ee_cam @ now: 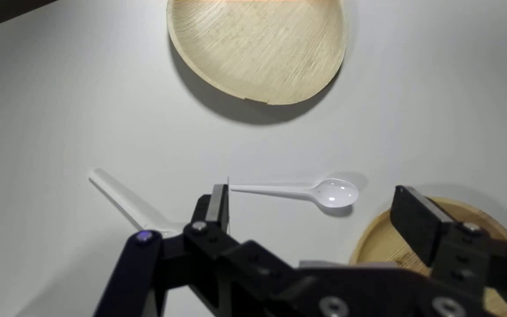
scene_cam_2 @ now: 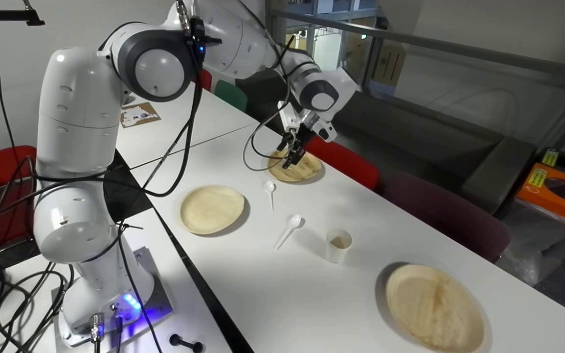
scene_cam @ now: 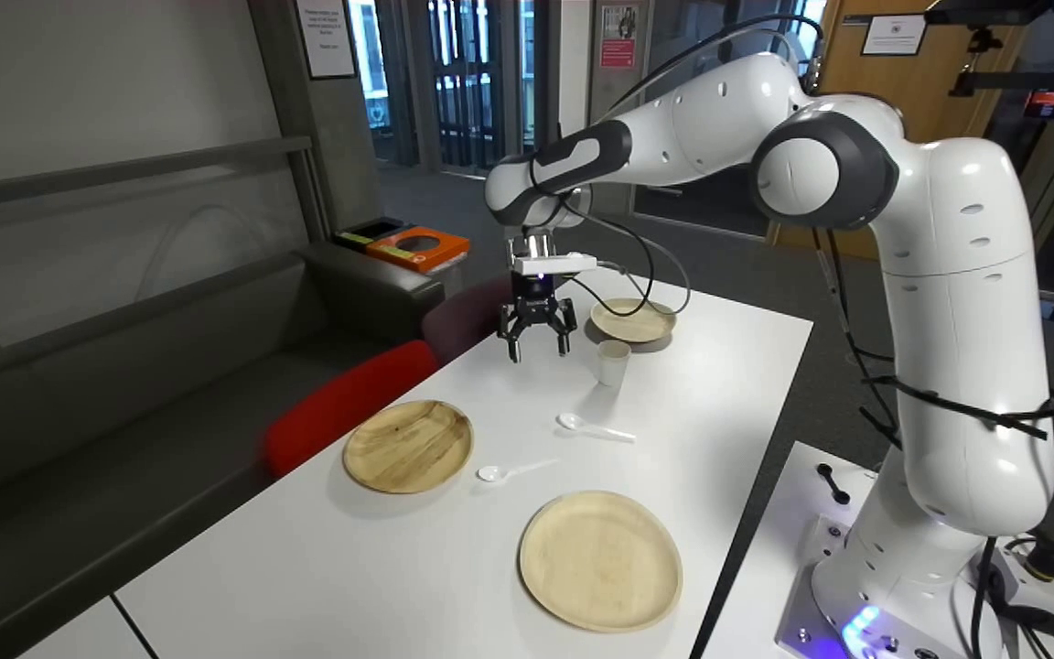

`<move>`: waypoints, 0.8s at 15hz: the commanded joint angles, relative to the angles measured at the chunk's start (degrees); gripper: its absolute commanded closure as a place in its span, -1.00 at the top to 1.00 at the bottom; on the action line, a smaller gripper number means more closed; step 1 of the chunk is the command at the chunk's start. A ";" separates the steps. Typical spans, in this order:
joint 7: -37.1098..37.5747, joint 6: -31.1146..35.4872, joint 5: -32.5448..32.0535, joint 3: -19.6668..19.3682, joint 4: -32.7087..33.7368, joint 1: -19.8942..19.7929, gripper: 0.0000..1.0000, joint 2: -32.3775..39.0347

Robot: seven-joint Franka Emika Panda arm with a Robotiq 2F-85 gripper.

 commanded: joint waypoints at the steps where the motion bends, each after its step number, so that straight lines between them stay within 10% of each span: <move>1: -4.48 5.51 -6.04 0.34 -3.52 1.00 1.00 -3.22; 12: -14.81 15.80 -27.23 5.05 -16.84 5.81 1.00 -11.20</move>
